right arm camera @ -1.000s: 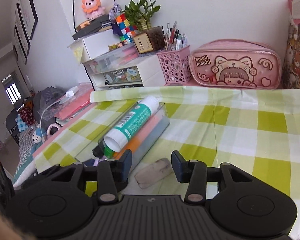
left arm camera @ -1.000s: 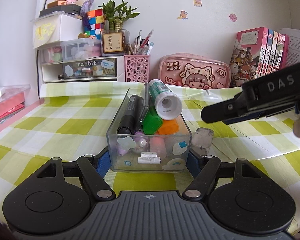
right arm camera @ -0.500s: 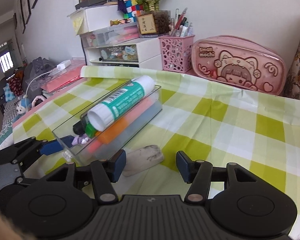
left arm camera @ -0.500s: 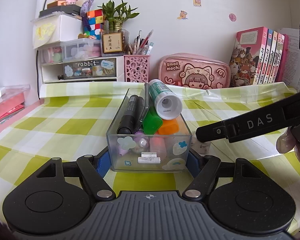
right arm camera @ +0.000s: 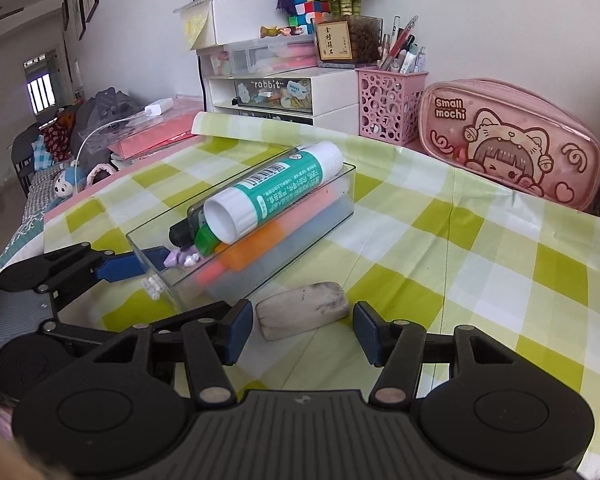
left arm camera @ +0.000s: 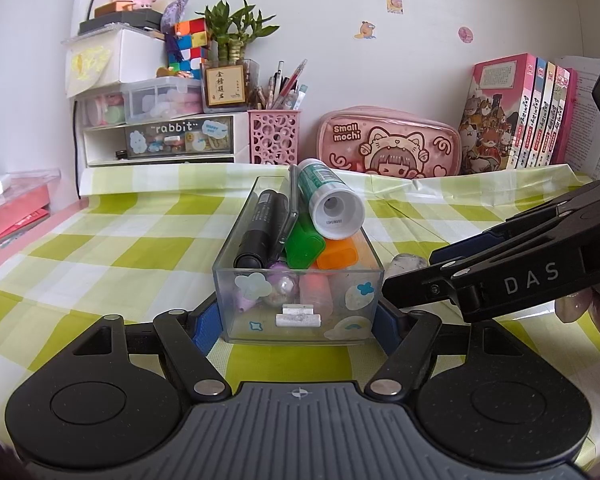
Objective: Organize stationery
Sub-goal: 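Grasp the white eraser with the right tool and lift it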
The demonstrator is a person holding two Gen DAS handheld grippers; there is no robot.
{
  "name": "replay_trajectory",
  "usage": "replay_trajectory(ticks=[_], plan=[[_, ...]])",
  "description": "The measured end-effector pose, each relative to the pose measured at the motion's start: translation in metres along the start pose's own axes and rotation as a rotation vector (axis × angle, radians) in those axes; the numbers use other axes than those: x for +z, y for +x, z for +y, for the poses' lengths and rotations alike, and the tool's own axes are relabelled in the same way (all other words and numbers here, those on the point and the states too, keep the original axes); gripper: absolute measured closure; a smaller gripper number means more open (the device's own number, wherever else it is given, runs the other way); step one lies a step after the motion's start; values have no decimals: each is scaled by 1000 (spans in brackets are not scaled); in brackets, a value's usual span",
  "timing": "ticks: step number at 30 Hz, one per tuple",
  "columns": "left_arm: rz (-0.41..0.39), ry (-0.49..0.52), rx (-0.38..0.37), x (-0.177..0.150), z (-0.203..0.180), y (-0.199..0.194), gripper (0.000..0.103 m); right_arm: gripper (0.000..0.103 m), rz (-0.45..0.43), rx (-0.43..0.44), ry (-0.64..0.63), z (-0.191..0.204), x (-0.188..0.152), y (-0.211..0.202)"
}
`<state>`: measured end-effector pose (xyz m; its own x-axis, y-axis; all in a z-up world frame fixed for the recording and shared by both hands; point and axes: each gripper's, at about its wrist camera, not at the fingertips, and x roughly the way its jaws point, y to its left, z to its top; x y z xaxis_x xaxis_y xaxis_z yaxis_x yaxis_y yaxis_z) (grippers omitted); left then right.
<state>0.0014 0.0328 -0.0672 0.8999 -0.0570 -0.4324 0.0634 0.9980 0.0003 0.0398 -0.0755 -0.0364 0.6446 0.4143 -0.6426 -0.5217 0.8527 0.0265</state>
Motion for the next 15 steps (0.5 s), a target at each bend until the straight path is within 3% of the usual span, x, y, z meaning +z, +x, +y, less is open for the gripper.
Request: replay_trajectory(ticks=[9,15], plan=[[0,0,0,0,0,0,30,51,-14,9,36,-5,1,-3],[0,0,0,0,0,0,30,51,-64,61,101,-13,3,-16]])
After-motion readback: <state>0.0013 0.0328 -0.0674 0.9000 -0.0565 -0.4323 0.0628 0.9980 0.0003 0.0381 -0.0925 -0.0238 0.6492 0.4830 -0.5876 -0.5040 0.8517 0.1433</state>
